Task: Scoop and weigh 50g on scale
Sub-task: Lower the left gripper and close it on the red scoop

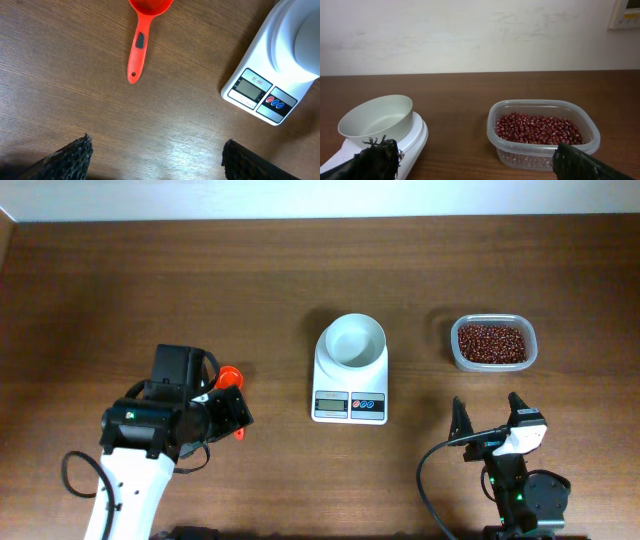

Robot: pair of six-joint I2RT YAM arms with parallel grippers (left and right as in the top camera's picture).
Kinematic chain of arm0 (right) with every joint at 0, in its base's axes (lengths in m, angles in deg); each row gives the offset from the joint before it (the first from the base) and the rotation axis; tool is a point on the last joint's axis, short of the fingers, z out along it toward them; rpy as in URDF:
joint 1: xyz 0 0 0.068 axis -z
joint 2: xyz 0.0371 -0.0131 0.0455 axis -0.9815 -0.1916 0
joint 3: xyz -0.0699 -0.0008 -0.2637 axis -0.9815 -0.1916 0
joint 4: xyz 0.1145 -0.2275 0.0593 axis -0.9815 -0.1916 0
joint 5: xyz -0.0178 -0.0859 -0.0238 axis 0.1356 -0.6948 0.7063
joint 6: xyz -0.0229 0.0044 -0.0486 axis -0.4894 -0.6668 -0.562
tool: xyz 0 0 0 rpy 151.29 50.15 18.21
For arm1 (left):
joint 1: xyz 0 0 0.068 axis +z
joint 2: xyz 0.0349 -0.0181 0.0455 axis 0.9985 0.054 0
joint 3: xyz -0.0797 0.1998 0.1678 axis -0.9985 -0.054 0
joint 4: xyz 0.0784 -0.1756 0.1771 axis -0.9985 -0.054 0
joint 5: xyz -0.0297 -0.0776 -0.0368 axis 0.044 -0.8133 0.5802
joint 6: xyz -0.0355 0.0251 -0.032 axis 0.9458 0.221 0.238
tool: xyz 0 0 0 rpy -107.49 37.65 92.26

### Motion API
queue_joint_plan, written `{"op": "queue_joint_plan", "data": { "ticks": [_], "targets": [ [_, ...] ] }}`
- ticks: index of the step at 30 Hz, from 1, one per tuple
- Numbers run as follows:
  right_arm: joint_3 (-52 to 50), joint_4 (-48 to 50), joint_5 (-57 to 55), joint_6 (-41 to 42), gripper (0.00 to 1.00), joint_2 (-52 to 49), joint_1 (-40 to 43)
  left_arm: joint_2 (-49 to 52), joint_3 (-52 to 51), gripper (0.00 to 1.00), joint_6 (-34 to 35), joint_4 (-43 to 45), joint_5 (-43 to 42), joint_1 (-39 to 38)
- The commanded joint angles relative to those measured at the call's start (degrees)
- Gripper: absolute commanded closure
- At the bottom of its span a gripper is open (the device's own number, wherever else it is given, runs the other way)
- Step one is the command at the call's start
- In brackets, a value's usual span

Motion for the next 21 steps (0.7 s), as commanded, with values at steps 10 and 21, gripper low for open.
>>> {"op": "queue_joint_plan", "data": {
  "ticks": [10, 21],
  "targets": [
    [-0.46, -0.17, -0.33, 0.15, 0.01, 0.42, -0.57, -0.81, -8.68, 0.14, 4.04, 4.92, -0.42, -0.17],
    [-0.46, -0.17, -0.33, 0.15, 0.01, 0.44, -0.57, -0.81, -8.68, 0.14, 4.04, 5.68, -0.42, -0.17]
  ]
}}
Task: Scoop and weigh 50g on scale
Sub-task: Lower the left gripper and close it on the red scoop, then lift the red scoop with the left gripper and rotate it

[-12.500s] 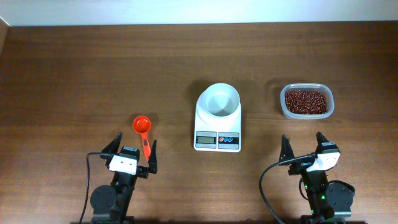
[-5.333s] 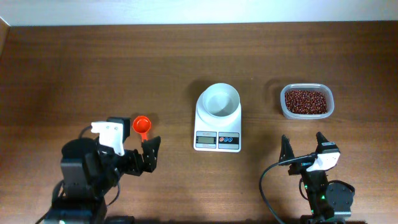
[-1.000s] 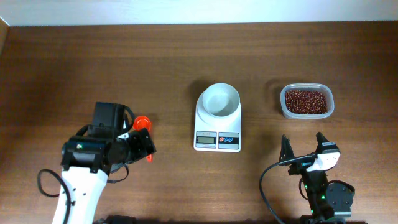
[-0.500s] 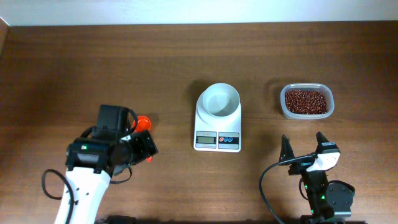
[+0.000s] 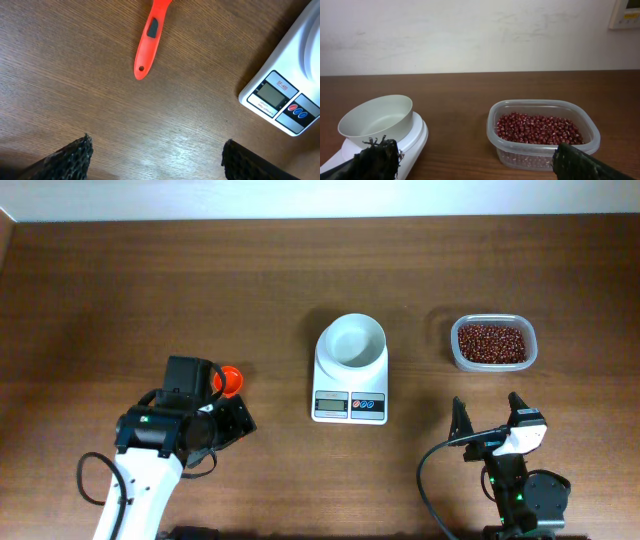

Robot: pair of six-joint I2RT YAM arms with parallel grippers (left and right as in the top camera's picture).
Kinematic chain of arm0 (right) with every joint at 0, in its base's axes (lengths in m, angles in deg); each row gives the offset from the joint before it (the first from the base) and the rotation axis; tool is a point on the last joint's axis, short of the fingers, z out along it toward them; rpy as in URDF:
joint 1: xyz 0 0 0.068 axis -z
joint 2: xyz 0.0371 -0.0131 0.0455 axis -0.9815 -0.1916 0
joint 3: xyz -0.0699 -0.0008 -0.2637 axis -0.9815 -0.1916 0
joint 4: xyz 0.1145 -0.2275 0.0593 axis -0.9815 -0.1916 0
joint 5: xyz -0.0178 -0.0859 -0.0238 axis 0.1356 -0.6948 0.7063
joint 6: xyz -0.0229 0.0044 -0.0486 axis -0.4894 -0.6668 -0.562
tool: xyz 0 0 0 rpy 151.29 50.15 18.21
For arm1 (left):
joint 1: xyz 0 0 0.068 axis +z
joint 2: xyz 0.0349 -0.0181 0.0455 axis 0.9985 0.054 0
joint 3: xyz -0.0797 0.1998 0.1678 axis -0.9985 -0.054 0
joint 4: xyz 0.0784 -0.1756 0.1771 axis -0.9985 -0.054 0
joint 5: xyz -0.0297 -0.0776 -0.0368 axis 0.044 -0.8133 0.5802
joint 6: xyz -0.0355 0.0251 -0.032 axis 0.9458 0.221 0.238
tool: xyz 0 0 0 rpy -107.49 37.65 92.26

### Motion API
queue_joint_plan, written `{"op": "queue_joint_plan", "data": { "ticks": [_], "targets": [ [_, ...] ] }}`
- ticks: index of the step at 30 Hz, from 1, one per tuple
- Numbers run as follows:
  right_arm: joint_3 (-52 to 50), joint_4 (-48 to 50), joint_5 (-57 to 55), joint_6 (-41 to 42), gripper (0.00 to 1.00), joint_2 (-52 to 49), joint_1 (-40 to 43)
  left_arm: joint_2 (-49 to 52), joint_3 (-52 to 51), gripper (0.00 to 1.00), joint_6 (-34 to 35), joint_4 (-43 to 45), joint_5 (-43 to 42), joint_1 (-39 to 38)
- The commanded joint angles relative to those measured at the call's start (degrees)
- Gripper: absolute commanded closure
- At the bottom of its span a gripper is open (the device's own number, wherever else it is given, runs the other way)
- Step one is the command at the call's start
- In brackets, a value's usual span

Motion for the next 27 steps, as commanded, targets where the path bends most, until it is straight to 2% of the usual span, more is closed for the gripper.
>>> {"op": "queue_joint_plan", "data": {
  "ticks": [1, 18, 23, 27],
  "targets": [
    [-0.46, -0.17, -0.31, 0.17, 0.01, 0.42, -0.57, -0.57, -0.55, 0.14, 0.61, 0.2, -0.39, -0.17],
    [-0.46, -0.17, -0.31, 0.17, 0.01, 0.42, -0.57, -0.57, -0.55, 0.1, 0.61, 4.94, -0.11, -0.17],
    [-0.46, -0.17, -0.31, 0.17, 0.01, 0.42, -0.57, 1.6, -0.55, 0.12, 0.55, 10.86, 11.61, -0.15],
    [-0.46, -0.17, -0.31, 0.17, 0.01, 0.42, -0.57, 8.13, -0.55, 0.13, -4.04, 17.79, 12.07, 0.0]
  ]
}}
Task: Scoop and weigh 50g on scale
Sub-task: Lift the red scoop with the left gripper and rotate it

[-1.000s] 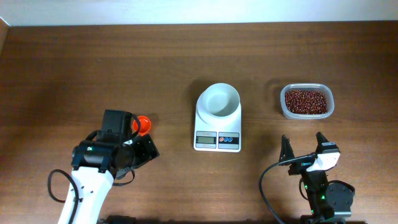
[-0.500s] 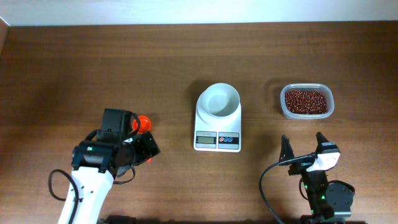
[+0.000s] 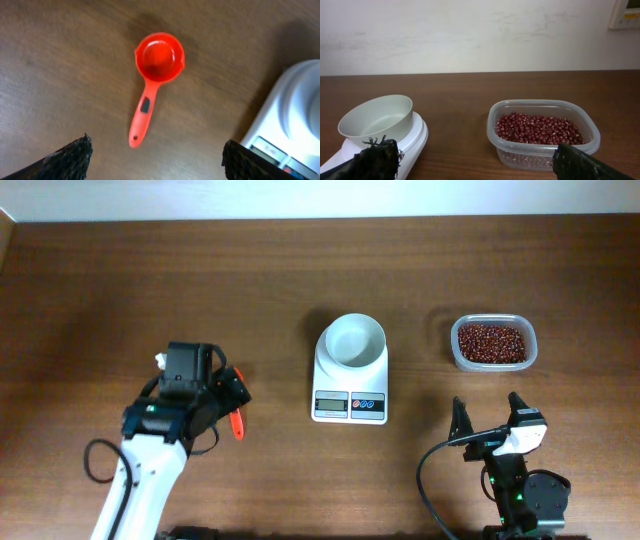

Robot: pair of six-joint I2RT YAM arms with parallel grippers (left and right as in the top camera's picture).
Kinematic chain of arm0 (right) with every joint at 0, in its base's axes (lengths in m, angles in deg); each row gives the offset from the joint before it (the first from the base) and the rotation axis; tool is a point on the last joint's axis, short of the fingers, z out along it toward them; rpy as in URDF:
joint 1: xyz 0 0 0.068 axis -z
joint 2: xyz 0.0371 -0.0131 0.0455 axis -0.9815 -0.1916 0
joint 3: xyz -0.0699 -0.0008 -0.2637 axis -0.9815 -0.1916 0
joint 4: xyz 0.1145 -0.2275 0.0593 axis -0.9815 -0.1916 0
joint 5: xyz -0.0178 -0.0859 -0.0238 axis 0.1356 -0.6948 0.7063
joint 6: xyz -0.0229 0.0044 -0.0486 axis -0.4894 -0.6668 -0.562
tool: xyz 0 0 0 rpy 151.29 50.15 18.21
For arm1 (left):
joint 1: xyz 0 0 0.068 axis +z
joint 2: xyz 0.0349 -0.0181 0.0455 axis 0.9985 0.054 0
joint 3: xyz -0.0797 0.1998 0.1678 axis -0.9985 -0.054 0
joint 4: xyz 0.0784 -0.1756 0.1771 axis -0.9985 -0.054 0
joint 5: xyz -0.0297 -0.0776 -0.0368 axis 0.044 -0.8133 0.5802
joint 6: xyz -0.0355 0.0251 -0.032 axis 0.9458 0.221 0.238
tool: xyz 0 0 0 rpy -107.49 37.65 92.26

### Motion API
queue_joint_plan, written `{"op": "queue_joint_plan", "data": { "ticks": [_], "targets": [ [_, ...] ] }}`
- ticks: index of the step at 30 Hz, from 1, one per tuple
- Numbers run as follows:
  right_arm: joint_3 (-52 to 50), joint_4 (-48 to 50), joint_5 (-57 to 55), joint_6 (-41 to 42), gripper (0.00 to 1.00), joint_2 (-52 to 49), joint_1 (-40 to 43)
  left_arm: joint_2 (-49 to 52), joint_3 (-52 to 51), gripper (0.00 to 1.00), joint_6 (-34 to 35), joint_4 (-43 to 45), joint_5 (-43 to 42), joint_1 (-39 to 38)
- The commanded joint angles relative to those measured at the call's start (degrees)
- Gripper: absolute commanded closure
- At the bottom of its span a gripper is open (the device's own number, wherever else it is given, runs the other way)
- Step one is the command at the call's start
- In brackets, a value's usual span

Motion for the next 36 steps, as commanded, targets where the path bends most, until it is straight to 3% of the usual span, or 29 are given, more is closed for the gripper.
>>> {"op": "queue_joint_plan", "data": {
  "ticks": [1, 6, 11, 14, 21, 25, 27, 30, 33, 36],
  "targets": [
    [-0.46, -0.17, -0.31, 0.2, 0.01, 0.42, -0.57, 5.53, -0.42, 0.12, -4.28, 4.02, 2.8, 0.09],
    [-0.46, -0.17, -0.31, 0.2, 0.01, 0.42, -0.57, 14.4, -0.42, 0.15, -5.44, 10.82, 6.38, 0.09],
    [-0.46, -0.17, -0.31, 0.2, 0.01, 0.42, -0.57, 19.37, -0.42, 0.43, -5.81, 12.79, 5.2, 4.33],
    [-0.46, -0.17, -0.31, 0.2, 0.01, 0.42, -0.57, 21.55, -0.42, 0.46, -11.89, 15.96, -0.11, 7.3],
    [-0.46, -0.17, -0.31, 0.2, 0.01, 0.42, -0.57, 27.3, -0.42, 0.54, -14.23, 20.61, -1.16, 7.23],
    [-0.46, -0.17, -0.31, 0.2, 0.01, 0.42, -0.57, 29.9, -0.42, 0.75, -14.4, 24.39, -1.22, 7.21],
    [-0.46, -0.17, -0.31, 0.2, 0.01, 0.42, -0.57, 30.84, -0.42, 0.79, -14.36, 25.05, -1.22, 7.21],
    [-0.46, -0.17, -0.31, 0.2, 0.01, 0.42, -0.57, 31.43, -0.44, 1.0, -8.96, 24.76, -1.22, 7.21],
    [-0.46, -0.17, -0.31, 0.2, 0.01, 0.42, -0.57, 31.89, -0.81, 1.0, -2.03, 24.02, -1.4, 7.21],
    [-0.46, -0.17, -0.31, 0.2, 0.01, 0.42, -0.57, 31.85, -0.81, 1.0, 14.4, 18.36, -1.42, 7.19]
  ]
}}
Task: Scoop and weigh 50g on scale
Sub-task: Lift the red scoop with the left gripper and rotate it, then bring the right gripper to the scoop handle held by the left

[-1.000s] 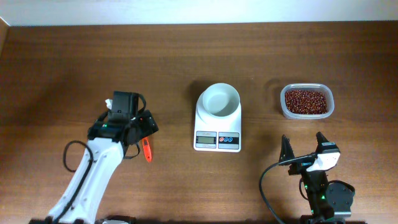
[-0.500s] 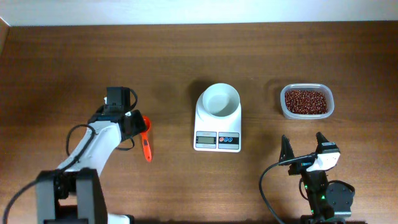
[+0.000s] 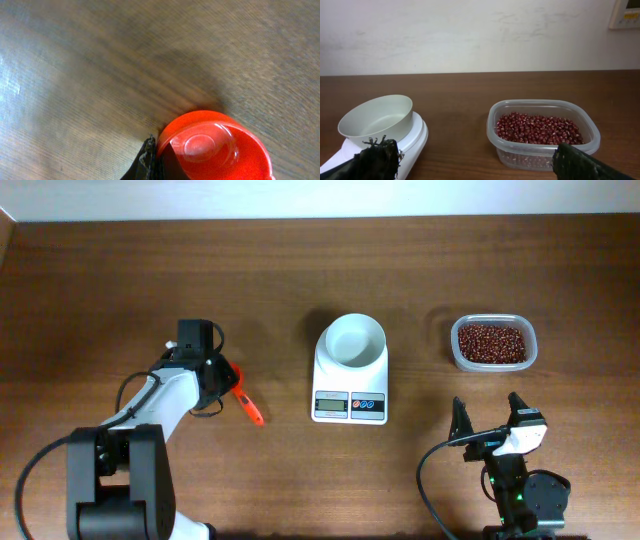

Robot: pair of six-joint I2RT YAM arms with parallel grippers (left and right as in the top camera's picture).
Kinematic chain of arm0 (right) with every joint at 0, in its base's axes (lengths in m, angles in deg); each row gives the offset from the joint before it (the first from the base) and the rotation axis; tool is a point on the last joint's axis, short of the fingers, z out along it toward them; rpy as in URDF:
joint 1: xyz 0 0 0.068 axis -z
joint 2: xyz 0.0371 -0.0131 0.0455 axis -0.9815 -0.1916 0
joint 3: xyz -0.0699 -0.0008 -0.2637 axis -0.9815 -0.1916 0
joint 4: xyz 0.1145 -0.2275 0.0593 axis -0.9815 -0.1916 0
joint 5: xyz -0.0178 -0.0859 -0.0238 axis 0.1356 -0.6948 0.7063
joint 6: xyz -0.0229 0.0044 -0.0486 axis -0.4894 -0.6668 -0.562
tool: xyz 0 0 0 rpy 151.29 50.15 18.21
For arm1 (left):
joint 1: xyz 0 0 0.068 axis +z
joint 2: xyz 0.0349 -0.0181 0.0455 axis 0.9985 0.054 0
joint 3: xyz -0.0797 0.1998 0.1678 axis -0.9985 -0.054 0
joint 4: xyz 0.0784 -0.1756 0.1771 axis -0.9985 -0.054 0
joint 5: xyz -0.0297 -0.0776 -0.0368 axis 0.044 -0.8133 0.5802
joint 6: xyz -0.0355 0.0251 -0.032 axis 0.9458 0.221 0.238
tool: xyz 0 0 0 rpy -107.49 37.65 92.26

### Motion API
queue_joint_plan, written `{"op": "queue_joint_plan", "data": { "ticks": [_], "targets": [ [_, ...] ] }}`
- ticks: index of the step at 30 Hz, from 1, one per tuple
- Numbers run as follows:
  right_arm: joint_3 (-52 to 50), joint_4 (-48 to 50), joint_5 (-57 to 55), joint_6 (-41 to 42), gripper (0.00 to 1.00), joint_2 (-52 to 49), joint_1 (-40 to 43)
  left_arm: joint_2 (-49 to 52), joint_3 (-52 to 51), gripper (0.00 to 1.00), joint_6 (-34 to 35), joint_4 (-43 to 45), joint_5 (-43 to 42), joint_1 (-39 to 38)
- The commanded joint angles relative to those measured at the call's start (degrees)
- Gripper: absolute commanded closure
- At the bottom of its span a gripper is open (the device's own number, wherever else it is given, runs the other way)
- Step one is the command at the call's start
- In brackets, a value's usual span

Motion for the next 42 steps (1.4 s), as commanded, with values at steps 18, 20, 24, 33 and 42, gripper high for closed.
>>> {"op": "queue_joint_plan", "data": {
  "ticks": [18, 20, 24, 33, 42],
  "targets": [
    [-0.46, -0.17, -0.31, 0.17, 0.01, 0.42, -0.57, -37.66, -0.61, 1.0, 33.9, -43.21, -4.92, 0.02],
    [-0.46, -0.17, -0.31, 0.17, 0.01, 0.42, -0.57, -37.64, -0.61, 1.0, 33.9, -44.76, -6.84, 0.02],
    [-0.46, -0.17, -0.31, 0.17, 0.01, 0.42, -0.57, -37.66, -0.63, 1.0, 33.86, -48.35, -7.61, 0.02],
    [-0.46, 0.94, 36.11, 41.18, 0.01, -0.39, -0.59, -37.66, -0.63, 1.0, 33.88, -46.8, -7.58, -4.28],
    [-0.04, 2.34, 51.04, 52.76, 0.0, -0.7, -0.59, -37.64, -0.63, 1.0, 61.68, -43.76, -1.99, -19.34]
  ]
}}
